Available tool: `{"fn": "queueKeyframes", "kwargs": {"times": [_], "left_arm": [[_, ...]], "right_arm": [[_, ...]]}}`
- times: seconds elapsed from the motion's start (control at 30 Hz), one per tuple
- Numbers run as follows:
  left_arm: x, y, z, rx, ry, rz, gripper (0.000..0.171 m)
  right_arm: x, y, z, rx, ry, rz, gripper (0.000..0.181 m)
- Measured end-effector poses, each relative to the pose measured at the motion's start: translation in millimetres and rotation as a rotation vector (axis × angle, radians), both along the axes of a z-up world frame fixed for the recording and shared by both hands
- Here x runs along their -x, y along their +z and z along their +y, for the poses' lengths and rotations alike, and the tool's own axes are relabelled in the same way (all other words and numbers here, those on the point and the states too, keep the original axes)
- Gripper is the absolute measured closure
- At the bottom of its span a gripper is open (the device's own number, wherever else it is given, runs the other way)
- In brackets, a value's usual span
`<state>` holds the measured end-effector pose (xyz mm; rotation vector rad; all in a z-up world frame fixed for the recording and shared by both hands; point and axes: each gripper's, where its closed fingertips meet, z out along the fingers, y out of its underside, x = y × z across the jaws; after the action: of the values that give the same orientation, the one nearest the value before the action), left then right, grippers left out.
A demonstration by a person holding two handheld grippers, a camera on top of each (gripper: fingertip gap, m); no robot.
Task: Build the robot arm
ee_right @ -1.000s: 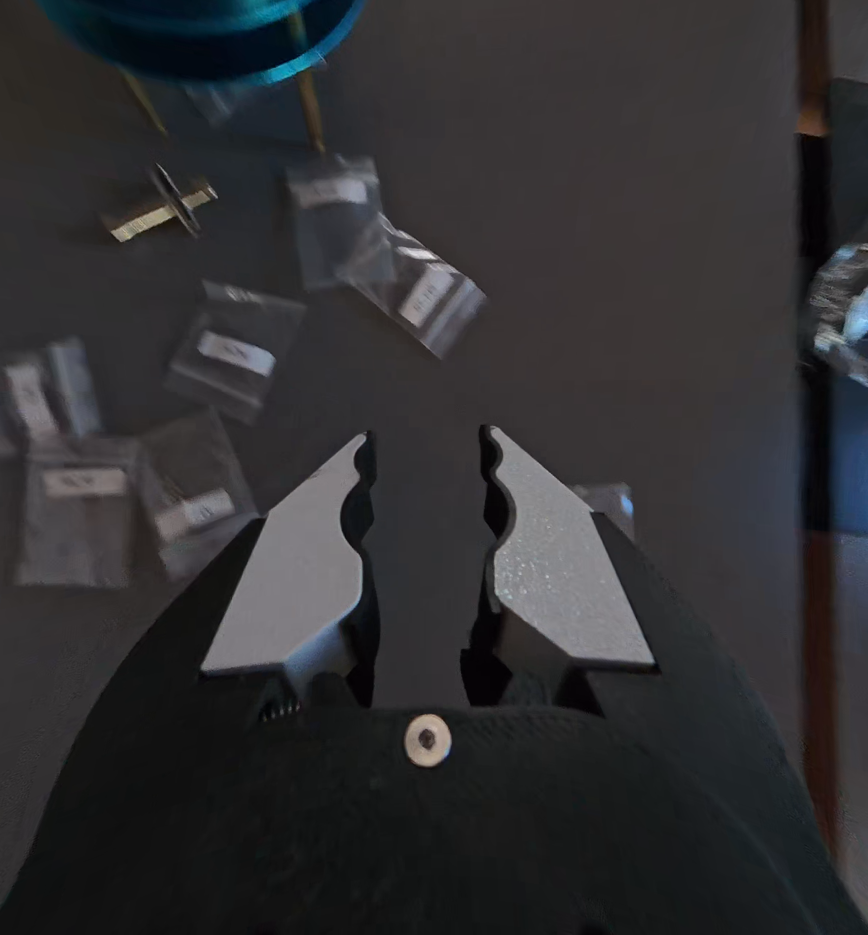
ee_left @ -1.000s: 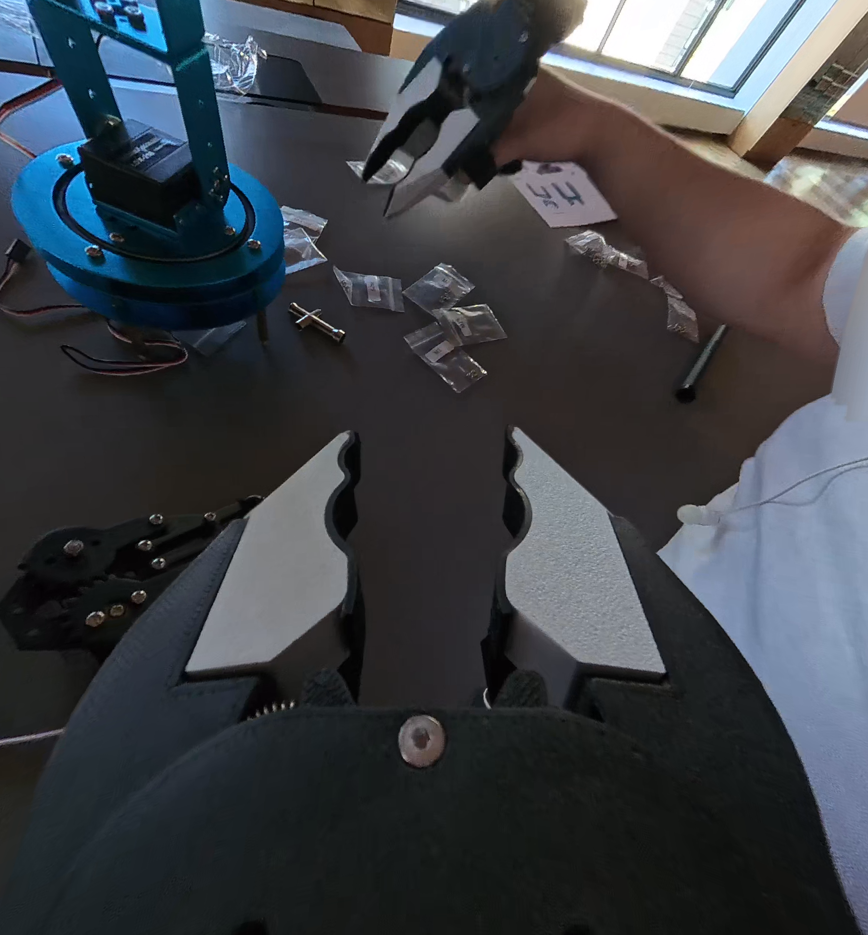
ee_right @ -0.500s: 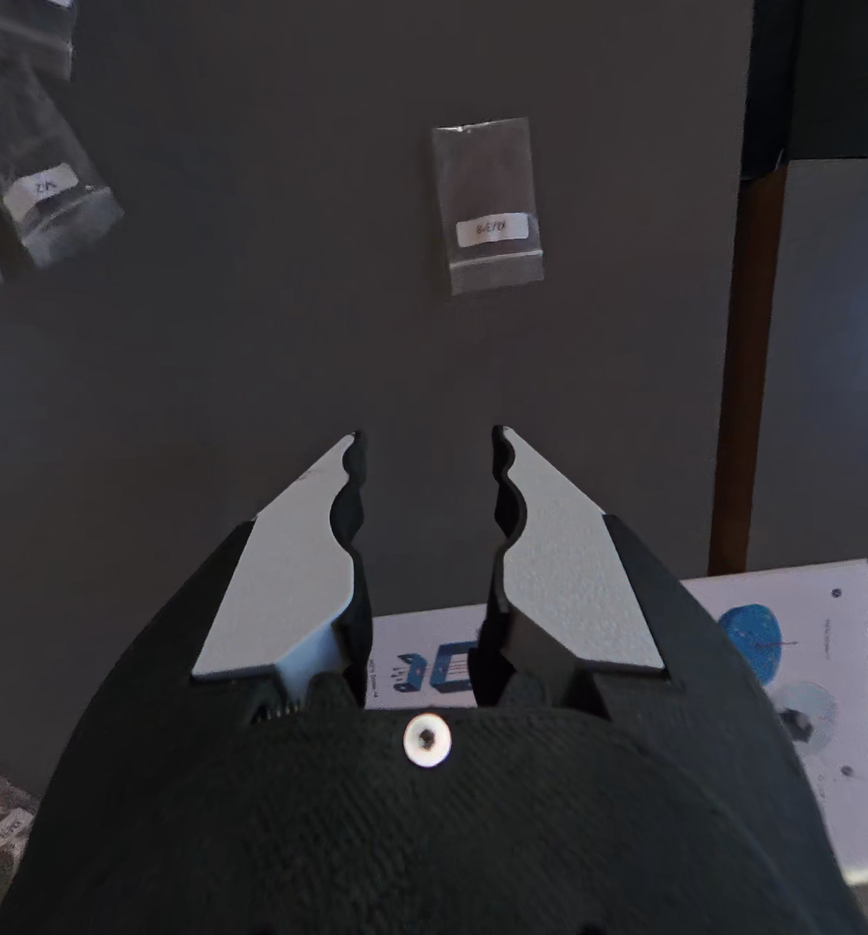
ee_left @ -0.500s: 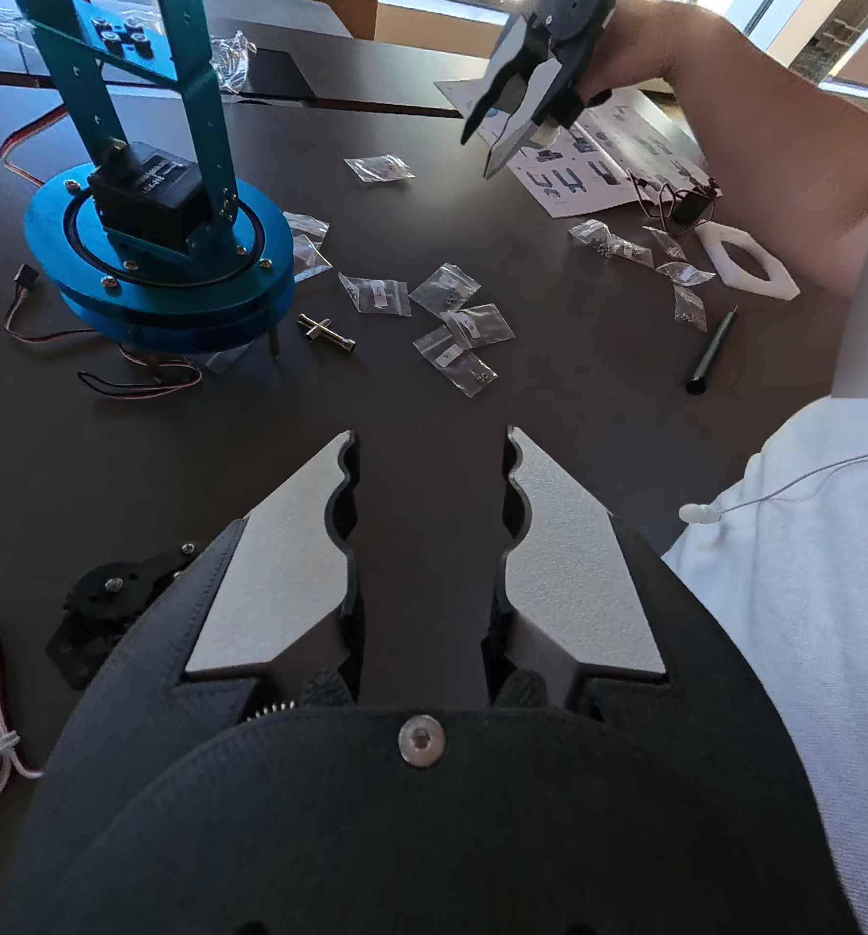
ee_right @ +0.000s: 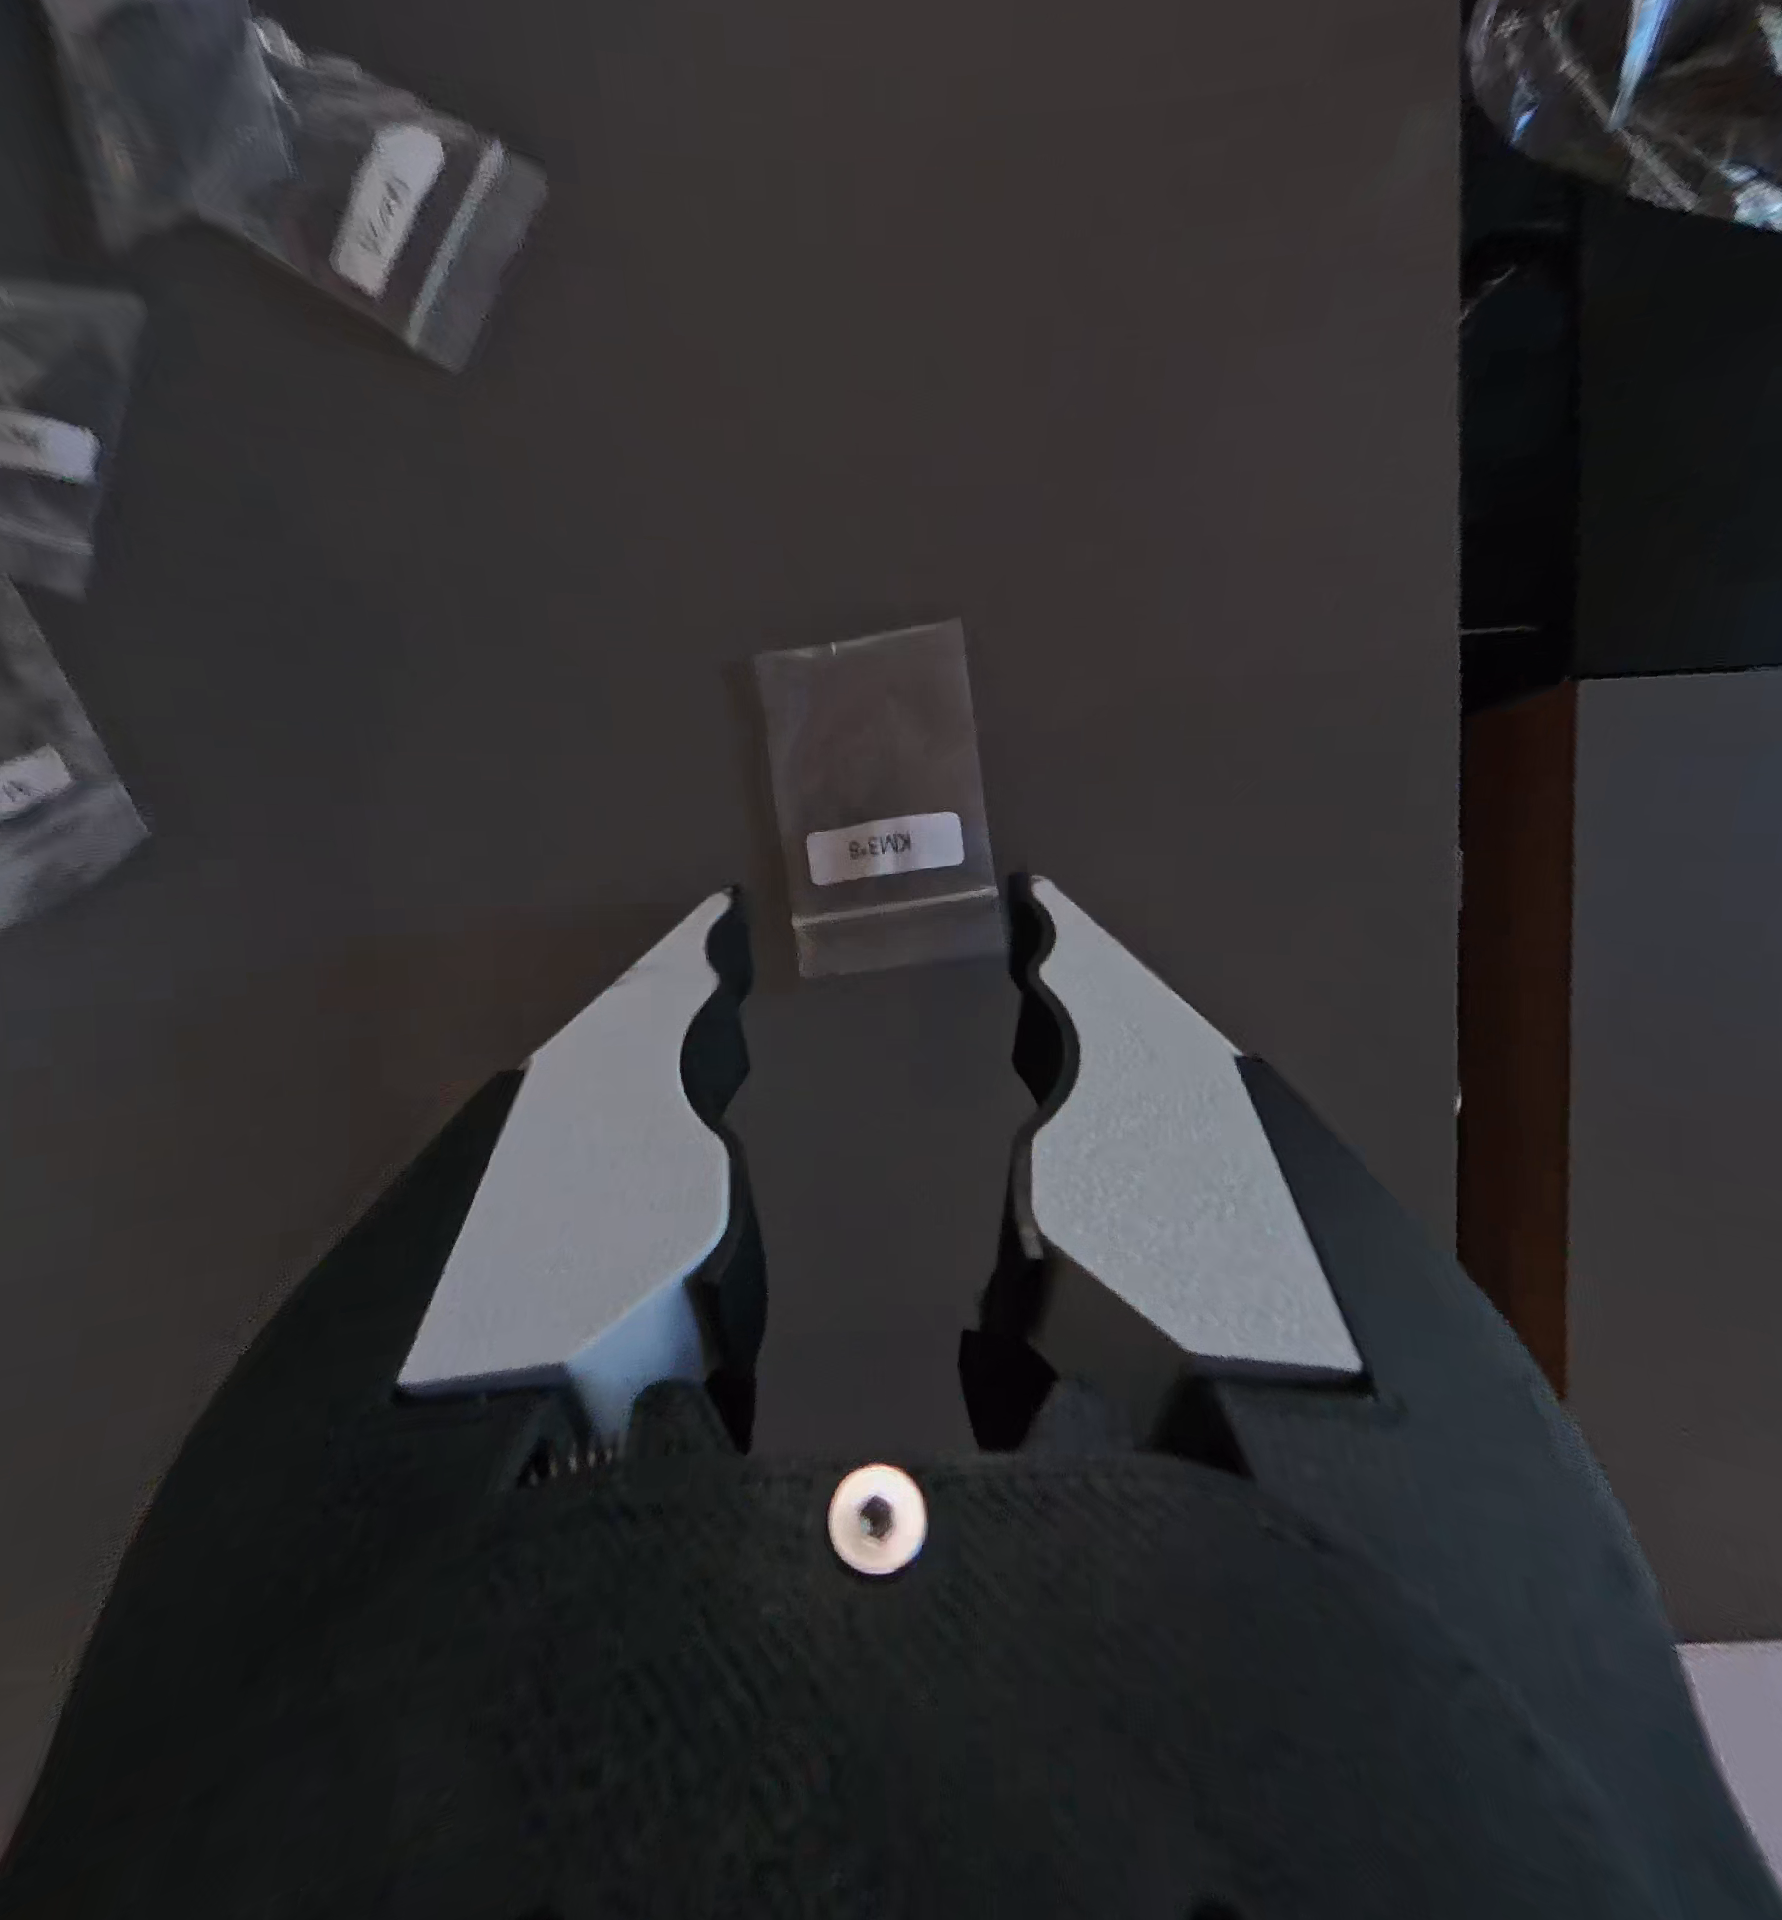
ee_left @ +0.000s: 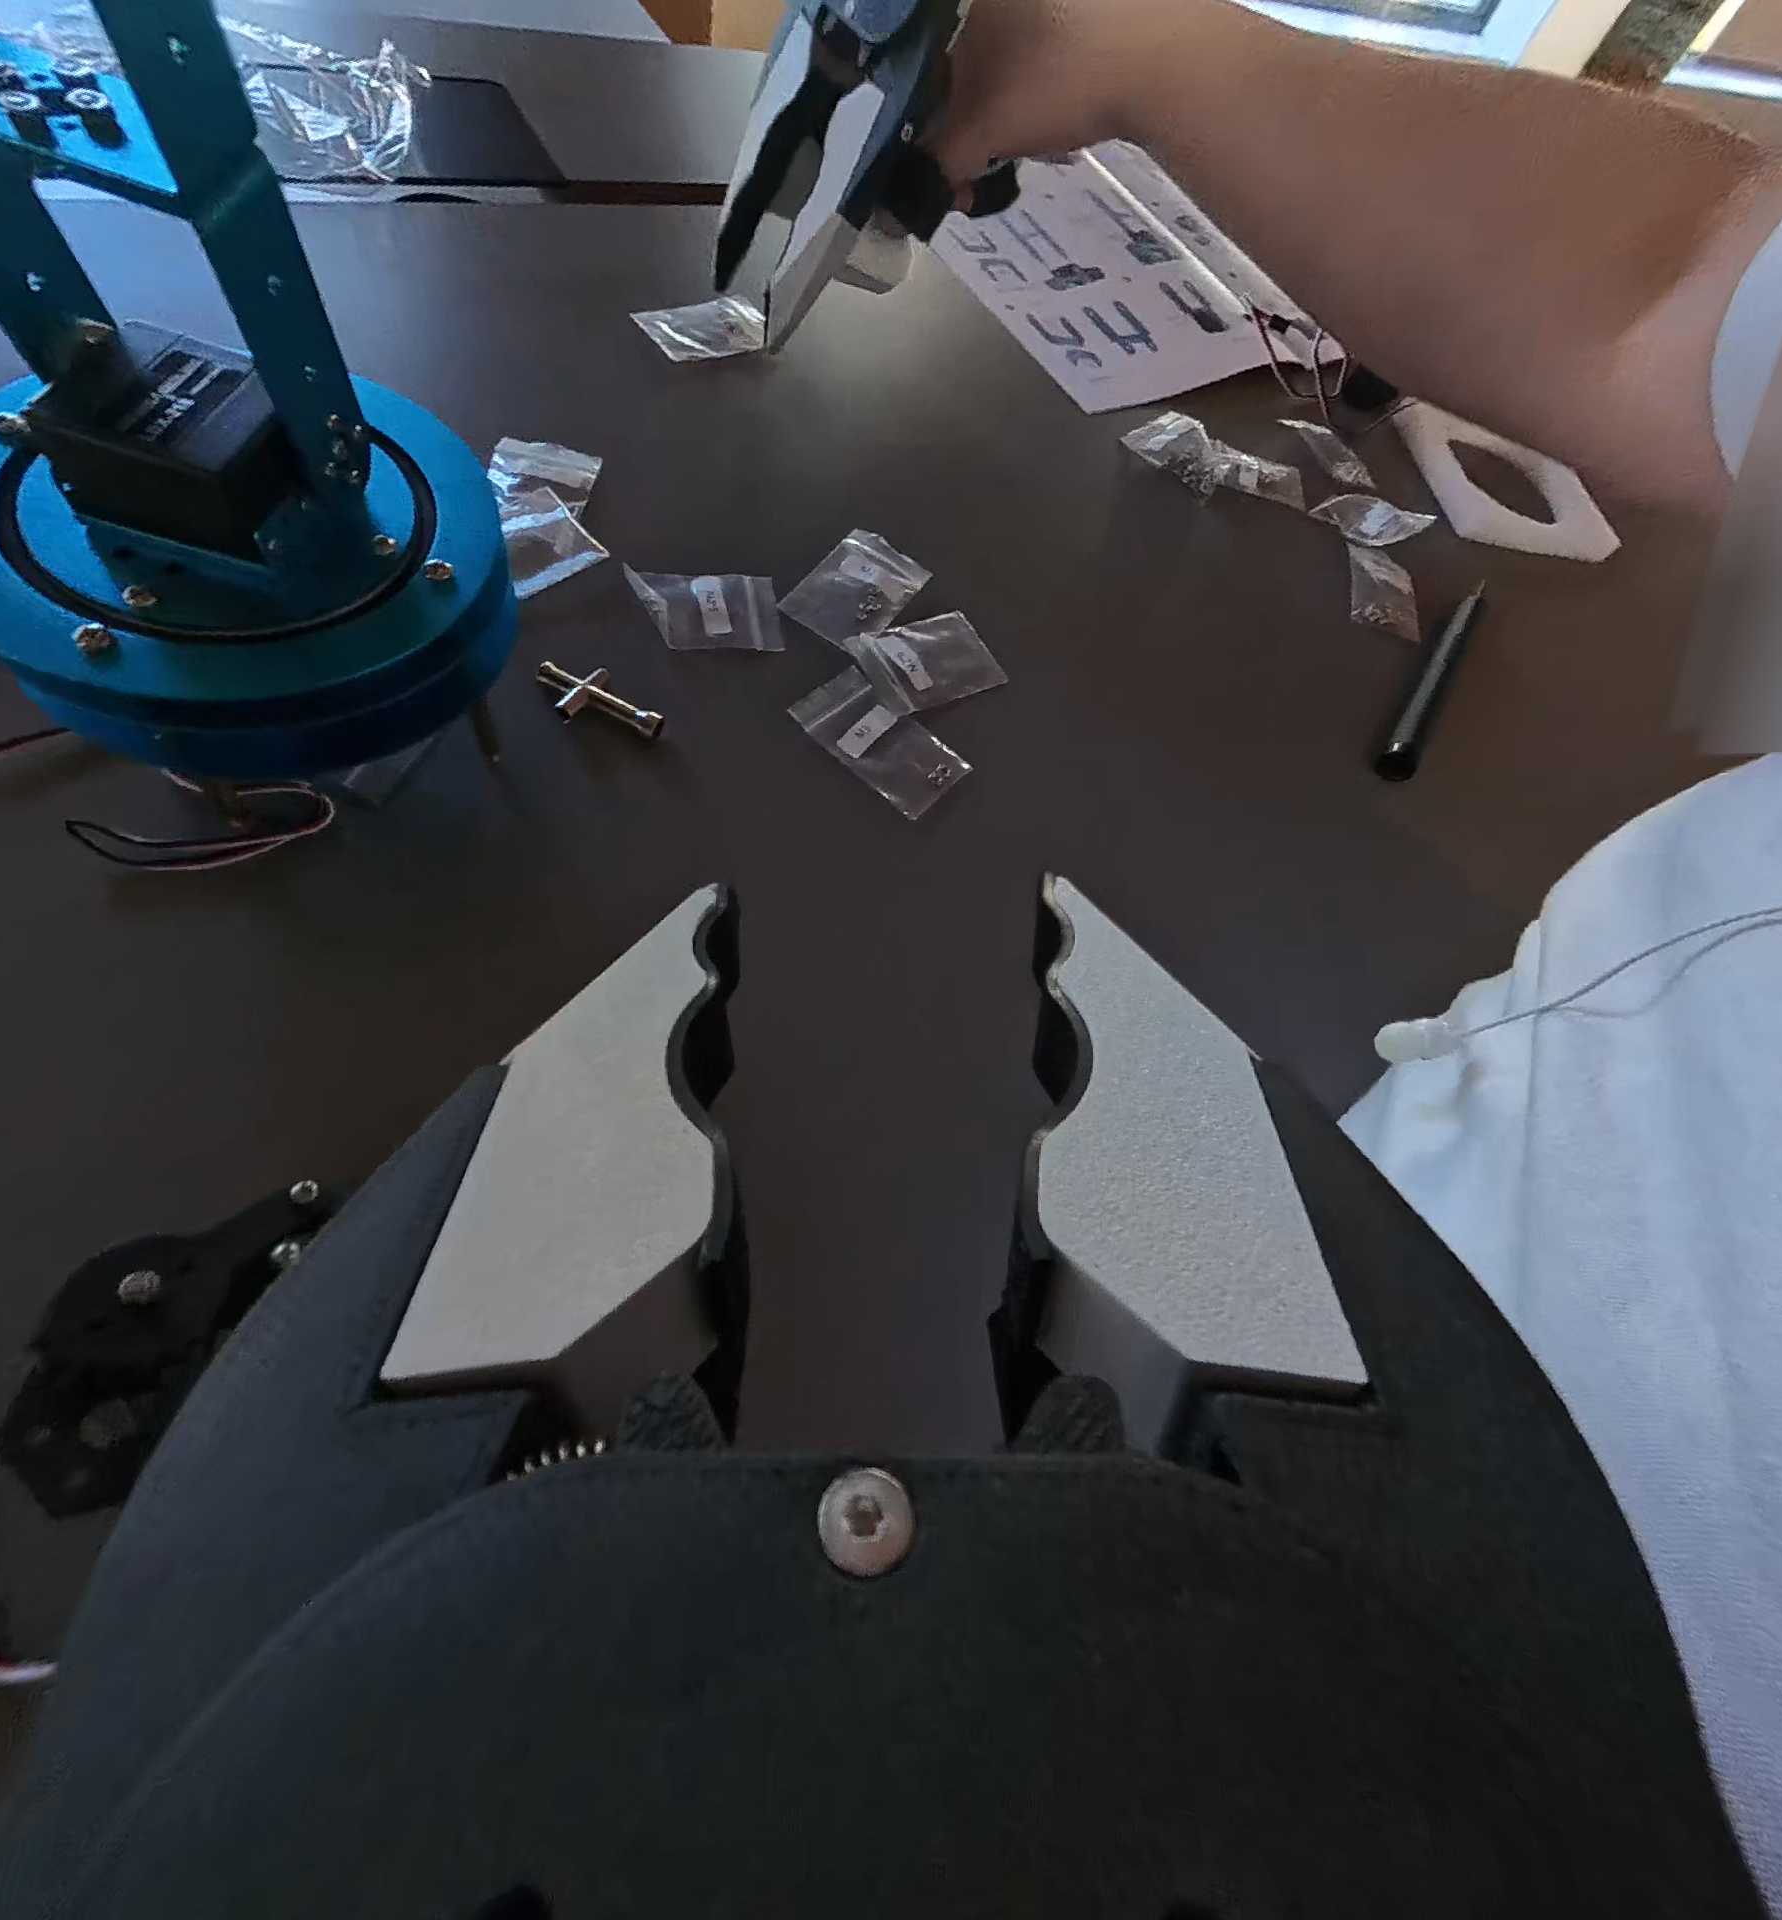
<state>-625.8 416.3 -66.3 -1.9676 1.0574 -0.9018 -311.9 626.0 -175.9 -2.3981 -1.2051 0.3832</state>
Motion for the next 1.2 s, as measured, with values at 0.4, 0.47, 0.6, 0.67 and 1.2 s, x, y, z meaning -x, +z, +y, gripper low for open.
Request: {"fn": "queueKeyframes", "kwargs": {"times": [0.4,0.47,0.6,0.67,1.2], "left_arm": [[1.9,-0.4,1.1,0.003,0.021,0.000,0.116],[-0.8,-2.8,0.8,0.007,0.009,0.008,0.116],[-7.4,-3.6,1.3,0.019,-0.011,0.004,0.116],[-11.5,-3.2,1.0,0.022,-0.026,0.004,0.116],[-53.6,0.9,-7.9,0.024,-0.188,0.042,0.116]], "right_arm": [[24.8,-2.9,-93.1,0.026,0.432,-0.095,0.141],[28.1,-2.0,-112.5,0.019,0.478,-0.109,0.142],[32.1,-2.8,-143.1,0.031,0.555,-0.133,0.141],[31.4,-3.5,-150.3,0.026,0.570,-0.156,0.141],[-116.6,54.9,-315.0,-0.129,-0.427,0.015,0.137]]}}
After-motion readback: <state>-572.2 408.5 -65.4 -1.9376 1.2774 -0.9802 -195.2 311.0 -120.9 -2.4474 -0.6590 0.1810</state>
